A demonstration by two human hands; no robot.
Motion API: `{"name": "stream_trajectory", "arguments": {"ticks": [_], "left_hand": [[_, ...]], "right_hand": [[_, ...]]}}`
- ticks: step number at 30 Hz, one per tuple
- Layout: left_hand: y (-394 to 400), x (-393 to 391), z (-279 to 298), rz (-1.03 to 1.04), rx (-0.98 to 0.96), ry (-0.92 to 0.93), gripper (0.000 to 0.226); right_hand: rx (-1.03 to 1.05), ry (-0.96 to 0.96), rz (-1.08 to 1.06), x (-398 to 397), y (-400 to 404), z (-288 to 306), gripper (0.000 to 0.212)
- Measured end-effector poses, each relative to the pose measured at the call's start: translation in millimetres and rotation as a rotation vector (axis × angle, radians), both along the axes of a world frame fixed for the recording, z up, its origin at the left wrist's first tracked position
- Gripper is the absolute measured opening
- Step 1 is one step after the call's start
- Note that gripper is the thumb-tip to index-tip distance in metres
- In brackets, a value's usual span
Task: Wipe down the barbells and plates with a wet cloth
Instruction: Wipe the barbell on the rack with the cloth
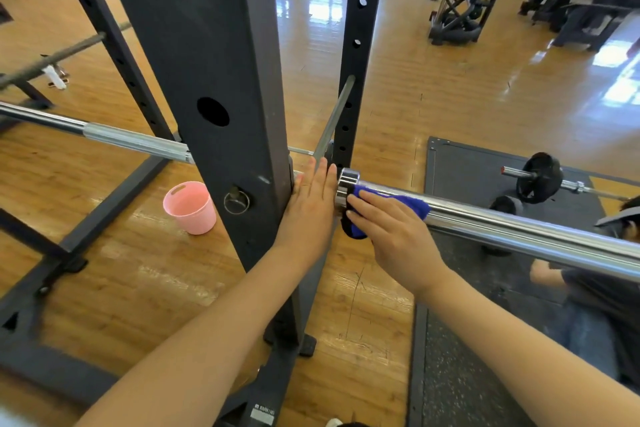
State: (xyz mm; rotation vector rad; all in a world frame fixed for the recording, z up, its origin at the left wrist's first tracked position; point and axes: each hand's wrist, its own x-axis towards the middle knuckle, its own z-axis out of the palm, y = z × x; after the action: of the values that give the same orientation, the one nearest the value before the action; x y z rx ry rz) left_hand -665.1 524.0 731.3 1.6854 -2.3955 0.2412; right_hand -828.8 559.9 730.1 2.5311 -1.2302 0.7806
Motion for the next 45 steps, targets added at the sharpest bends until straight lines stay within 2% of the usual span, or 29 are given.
{"name": "stream_trajectory", "arguments": {"ticks": [4, 8, 9, 11, 13, 15, 18, 21, 23, 24, 26, 29, 32, 34, 36, 39, 42, 45], "left_hand": [[0, 0, -1, 0.015, 0.004, 0.023, 0.085], [1, 0, 2, -0.023, 0.078, 0.122, 0.095], [2, -1, 4, -0.029, 0.096, 0.164, 0.099], [1, -1, 9, -0.038, 0.091, 0.234, 0.106], [-3, -2, 11, -0.073, 0.002, 0.143, 0.106], [-10, -4, 14, -0.115, -0.068, -0.038, 0.103], [-21, -6, 15, -0.197, -0.118, -0.046, 0.091], [-24, -5, 30, -0.255, -0.058, -0.036, 0.079], [-32, -9, 44, -0.281, 0.099, -0.067, 0.076], [-34, -10, 51, -0.263, 0.177, -0.103, 0.078], [-37, -12, 54, -0.214, 0.194, -0.176, 0.092], [-22, -8, 34, -0.024, 0.076, -0.110, 0.104], [0, -8, 12, 0.138, -0.094, -0.080, 0.102], [8, -8, 8, 0.164, -0.140, -0.116, 0.093], [12, -4, 3, 0.143, -0.162, -0.074, 0.091], [15, 2, 5, 0.082, -0.095, 0.080, 0.087], [14, 4, 6, 0.001, 0.025, 0.207, 0.078], [15, 5, 4, 0.017, 0.045, 0.210, 0.091]], "right_hand": [[-0.085, -0.059, -0.020, -1, -3, 8, 0.037], [-0.003, 0.063, 0.049, 9, -4, 5, 0.050], [0.007, 0.050, 0.039, 2, -2, 8, 0.050], [-0.032, -0.067, -0.038, -17, 0, 14, 0.036], [-0.077, -0.208, -0.149, -30, -2, 24, 0.034], [-0.087, -0.273, -0.198, -34, -8, 28, 0.038], [-0.065, -0.249, -0.174, -32, -11, 26, 0.038], [-0.061, -0.225, -0.150, -29, -11, 23, 0.039], [-0.053, -0.233, -0.146, -25, -13, 24, 0.039], [-0.047, -0.237, -0.140, -22, -15, 25, 0.039], [-0.041, -0.241, -0.123, -16, -17, 27, 0.039], [-0.045, -0.263, -0.110, -4, -23, 31, 0.039], [-0.031, -0.285, -0.101, 18, -34, 36, 0.035], [-0.005, -0.252, -0.050, 26, -38, 34, 0.045], [-0.002, -0.161, 0.038, 21, -37, 25, 0.049], [0.022, -0.025, 0.164, 2, -30, 15, 0.052], [-0.012, 0.089, 0.194, -6, -25, 17, 0.054], [-0.021, 0.087, 0.156, 4, -26, 20, 0.052]]}}
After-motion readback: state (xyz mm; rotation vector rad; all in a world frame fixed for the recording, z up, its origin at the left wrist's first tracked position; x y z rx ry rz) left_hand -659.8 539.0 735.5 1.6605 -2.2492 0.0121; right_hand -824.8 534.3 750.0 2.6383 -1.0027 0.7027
